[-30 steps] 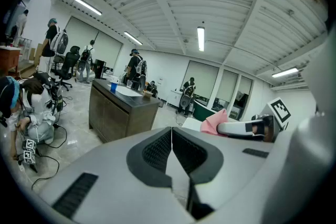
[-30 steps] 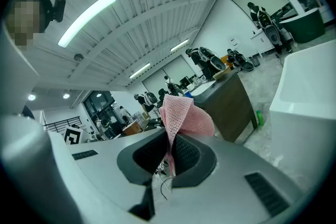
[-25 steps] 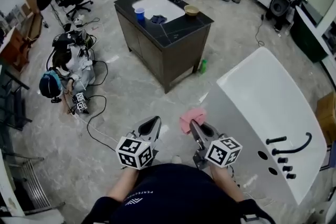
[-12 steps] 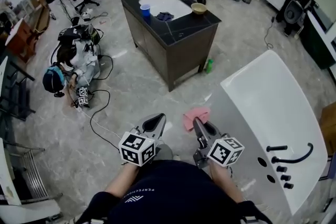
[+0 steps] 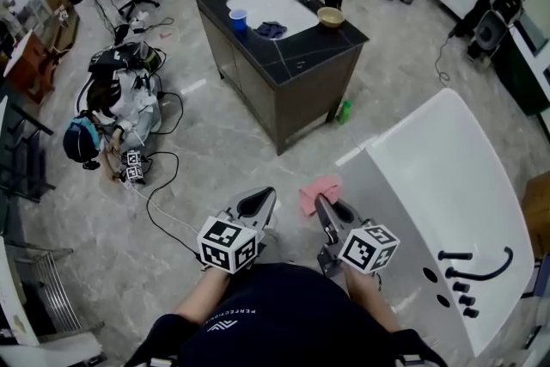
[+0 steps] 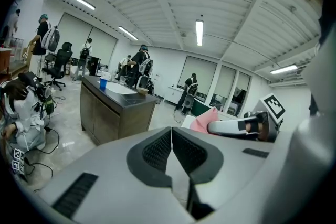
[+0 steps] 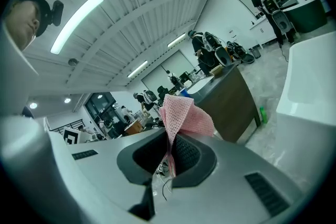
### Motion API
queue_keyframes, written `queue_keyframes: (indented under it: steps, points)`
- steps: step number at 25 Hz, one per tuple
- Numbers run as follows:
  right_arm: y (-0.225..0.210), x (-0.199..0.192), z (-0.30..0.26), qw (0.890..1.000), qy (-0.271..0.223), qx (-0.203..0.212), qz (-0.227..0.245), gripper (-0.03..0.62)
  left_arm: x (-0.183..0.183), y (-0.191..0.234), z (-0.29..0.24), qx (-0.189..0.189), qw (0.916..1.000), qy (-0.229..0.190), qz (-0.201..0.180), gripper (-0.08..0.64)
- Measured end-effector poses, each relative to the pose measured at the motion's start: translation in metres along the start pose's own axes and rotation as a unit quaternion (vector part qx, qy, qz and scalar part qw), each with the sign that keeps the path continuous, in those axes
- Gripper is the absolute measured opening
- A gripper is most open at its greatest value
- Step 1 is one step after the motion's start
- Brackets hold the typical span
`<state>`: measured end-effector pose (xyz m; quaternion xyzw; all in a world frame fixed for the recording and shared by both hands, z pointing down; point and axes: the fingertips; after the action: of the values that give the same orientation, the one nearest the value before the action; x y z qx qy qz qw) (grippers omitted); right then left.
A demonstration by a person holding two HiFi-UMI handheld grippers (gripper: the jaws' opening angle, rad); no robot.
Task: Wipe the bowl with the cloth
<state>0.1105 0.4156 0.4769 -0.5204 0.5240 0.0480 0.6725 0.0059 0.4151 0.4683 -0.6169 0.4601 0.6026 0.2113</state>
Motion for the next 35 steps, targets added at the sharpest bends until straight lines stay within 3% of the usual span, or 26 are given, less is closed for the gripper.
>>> queue_keyframes:
  steps: [27, 35]
  points:
    - [-0.013, 0.031, -0.176, 0.999, 0.024, -0.024, 0.001, 0.043, 0.053, 0.161, -0.071, 0.0, 0.9994, 0.021, 0.027, 0.011]
    - [-0.023, 0.037, -0.195, 0.999, 0.038, -0.033, 0.002, 0.043, 0.052, 0.178, -0.087, 0.002, 0.9987, 0.028, 0.044, 0.011]
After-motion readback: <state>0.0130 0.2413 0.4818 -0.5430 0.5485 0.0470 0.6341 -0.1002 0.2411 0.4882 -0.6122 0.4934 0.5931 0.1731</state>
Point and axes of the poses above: the fingertips, and each gripper's own axes: z backward along the fingers, y to its left, x out of its top, and after that the axes turned 9 degrees about -y, right-handed
